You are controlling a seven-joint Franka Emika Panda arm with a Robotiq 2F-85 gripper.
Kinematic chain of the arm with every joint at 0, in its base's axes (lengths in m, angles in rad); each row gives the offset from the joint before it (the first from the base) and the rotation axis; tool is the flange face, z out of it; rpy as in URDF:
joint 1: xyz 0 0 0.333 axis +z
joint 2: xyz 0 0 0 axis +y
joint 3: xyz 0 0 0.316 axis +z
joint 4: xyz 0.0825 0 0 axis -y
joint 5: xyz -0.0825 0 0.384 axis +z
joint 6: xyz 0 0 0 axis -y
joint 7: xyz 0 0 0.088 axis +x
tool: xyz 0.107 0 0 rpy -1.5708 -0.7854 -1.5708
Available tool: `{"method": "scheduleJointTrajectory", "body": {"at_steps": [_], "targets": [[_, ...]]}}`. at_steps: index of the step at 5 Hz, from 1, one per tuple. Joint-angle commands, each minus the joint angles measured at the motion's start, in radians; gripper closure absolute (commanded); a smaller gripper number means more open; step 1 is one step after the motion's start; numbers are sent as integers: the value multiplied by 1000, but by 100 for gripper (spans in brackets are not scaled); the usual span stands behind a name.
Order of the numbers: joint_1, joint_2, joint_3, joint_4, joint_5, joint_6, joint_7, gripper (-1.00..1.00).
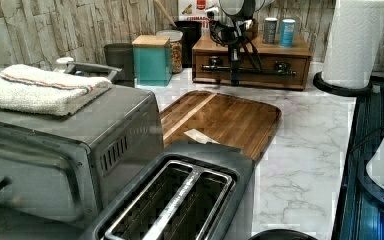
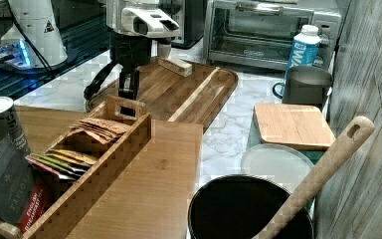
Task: Close the drawer.
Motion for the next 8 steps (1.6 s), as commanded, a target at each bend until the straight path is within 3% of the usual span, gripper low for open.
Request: {"method": "scheduleJointTrajectory", "body": {"at_steps": [1,2,8], "targets": [[-110,-45,-88,229,-56,49,48,100],[-82,-42,-116,228,-42,50,39,100],[-76,-41,-122,228,-38,50,37,100]]}}
